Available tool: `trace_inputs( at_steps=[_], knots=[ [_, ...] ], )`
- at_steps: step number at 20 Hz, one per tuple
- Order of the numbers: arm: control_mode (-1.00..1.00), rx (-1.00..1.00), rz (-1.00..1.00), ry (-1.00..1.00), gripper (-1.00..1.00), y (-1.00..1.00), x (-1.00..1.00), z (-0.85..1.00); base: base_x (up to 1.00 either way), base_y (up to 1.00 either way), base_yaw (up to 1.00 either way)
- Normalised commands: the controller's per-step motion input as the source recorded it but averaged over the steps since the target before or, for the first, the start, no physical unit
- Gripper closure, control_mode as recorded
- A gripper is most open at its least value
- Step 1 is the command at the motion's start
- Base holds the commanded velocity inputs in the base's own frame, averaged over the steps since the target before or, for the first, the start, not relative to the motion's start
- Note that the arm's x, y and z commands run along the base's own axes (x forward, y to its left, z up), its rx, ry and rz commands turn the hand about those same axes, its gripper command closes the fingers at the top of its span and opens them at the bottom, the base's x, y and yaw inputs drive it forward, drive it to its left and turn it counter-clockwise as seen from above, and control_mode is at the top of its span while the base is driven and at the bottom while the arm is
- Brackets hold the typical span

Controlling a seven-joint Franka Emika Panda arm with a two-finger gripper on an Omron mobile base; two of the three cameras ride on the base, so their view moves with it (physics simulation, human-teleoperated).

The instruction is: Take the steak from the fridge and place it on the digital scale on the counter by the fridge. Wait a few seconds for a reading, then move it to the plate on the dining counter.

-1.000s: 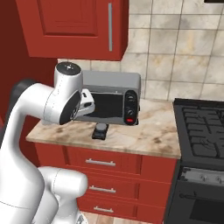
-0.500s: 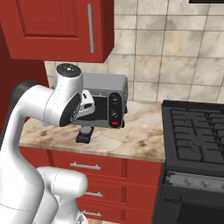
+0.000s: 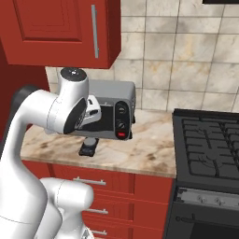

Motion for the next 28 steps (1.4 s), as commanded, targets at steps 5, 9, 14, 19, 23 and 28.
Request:
trace_inputs(
  at_steps=[5,9,14,19,23,28],
  knots=[
    [1.0,0.0,0.0,0.0,1.0,0.0,0.0,0.0,0.0,0.0,0.0],
    [1.0,0.0,0.0,0.0,1.0,0.0,0.0,0.0,0.0,0.0,0.0],
    [-1.0,0.0,-0.01,0.08,1.0,0.11,0.0,-0.27,0.0,0.0,0.0],
    [-1.0,0.0,-0.05,0.14,1.0,0.52,0.03,-0.71,0.0,0.0,0.0],
    [-1.0,0.0,-0.07,0.06,1.0,0.51,0.28,-0.63,0.0,0.0,0.0],
    [-1.0,0.0,-0.09,0.0,1.0,0.18,0.69,-0.61,0.0,0.0,0.0]
  ],
)
